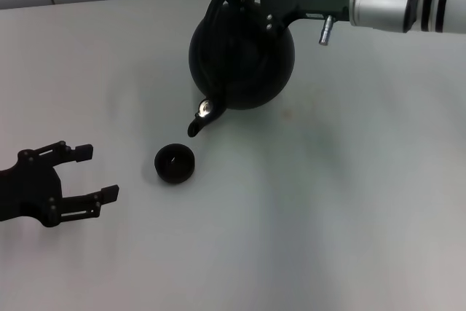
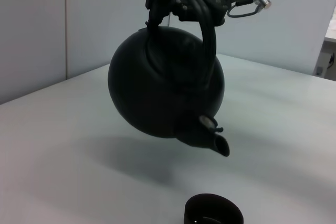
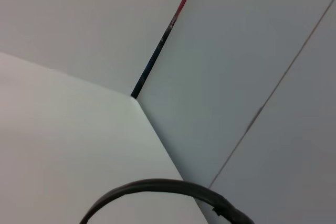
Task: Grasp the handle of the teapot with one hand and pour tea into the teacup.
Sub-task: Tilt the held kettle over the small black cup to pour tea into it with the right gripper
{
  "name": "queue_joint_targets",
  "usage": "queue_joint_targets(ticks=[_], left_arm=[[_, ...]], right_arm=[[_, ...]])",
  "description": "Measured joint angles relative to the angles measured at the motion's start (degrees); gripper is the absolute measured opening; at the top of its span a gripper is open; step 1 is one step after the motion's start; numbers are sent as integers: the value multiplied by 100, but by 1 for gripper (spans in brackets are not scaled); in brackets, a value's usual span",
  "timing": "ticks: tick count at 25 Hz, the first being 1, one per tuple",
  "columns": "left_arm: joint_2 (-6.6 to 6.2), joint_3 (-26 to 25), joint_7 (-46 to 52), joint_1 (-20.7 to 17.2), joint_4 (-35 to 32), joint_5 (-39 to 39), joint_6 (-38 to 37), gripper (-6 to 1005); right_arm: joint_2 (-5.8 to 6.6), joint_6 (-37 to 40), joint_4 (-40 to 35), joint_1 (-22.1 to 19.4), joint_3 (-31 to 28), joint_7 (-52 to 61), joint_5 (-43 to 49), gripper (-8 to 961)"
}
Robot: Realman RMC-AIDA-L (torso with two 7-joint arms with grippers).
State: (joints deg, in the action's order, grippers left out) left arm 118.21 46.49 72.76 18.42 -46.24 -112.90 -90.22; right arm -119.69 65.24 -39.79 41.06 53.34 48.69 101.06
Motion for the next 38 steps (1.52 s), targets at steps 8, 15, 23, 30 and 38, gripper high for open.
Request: queue_joint_targets(ticks=[8, 15, 23, 30, 38], left_arm=[[0, -46, 1, 22, 1, 18, 13, 860], [0, -131, 1, 35, 2, 31, 14, 860], [-7, -150, 1, 47, 2, 32, 12, 860], [-9, -150, 1, 48, 1, 32, 12, 860], [-9, -150, 1, 45, 2, 32, 14, 860]], right_arm=[[-2, -292, -103, -44, 473, -63, -165, 90], [-1, -305, -169, -108, 725, -230, -433, 90], [5, -310, -273, -108, 780, -240, -438, 89], [7, -314, -318, -107, 831, -241, -440, 89], [1, -336, -367, -107, 993, -240, -439, 89]])
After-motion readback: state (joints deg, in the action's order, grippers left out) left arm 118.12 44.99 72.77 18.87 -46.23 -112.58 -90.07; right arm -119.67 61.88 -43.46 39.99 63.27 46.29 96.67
